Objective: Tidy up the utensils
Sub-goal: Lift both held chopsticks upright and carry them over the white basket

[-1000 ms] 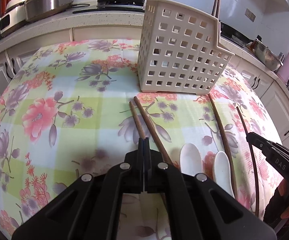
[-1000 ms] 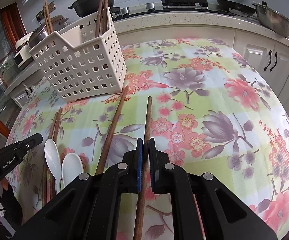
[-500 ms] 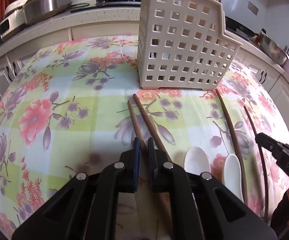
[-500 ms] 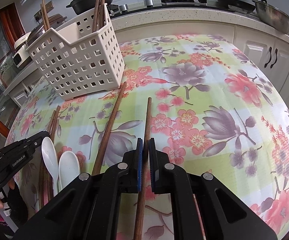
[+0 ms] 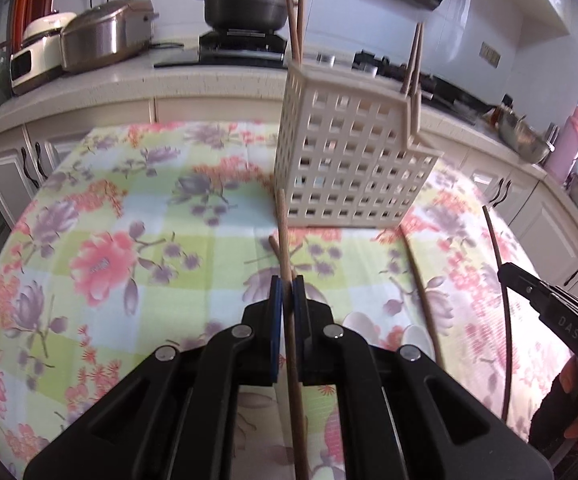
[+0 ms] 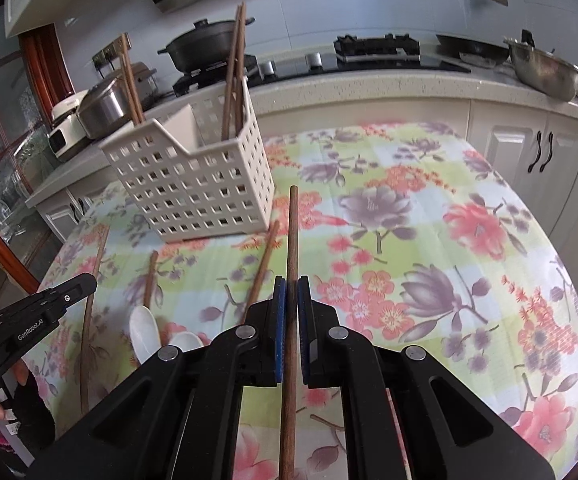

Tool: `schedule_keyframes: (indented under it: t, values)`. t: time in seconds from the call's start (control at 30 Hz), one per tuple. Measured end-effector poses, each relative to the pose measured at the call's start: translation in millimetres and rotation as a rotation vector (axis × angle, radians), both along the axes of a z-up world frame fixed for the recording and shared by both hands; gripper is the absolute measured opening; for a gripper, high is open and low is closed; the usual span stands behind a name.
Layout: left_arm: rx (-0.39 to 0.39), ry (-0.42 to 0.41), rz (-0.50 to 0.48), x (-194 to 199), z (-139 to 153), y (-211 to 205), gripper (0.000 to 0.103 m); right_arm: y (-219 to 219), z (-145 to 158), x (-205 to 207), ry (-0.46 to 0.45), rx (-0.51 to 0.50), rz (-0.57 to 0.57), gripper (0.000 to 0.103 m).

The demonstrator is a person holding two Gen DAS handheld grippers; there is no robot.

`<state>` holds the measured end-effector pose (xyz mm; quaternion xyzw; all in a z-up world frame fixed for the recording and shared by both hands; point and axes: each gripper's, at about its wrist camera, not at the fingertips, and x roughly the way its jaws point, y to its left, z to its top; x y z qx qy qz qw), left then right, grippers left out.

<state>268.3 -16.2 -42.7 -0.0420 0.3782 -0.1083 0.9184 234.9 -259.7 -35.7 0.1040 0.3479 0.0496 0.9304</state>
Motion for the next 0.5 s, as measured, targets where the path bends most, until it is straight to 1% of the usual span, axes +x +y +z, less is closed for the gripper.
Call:
schedule_keyframes:
  t: [0.17, 0.3, 0.5]
  values:
    - [-0.017, -0.048, -0.008, -14, 21, 1, 0.006, 4, 18, -11, -0.048, -0.004, 0.01, 0.007]
    - [-0.017, -0.091, -0.018, -26, 37, -1, 0.006, 6, 33, -19, -0.083, -0.007, 0.021, 0.007]
    - [-0.015, -0.136, -0.025, -40, 53, -3, 0.005, 10, 50, -30, -0.128, -0.016, 0.029, 0.006]
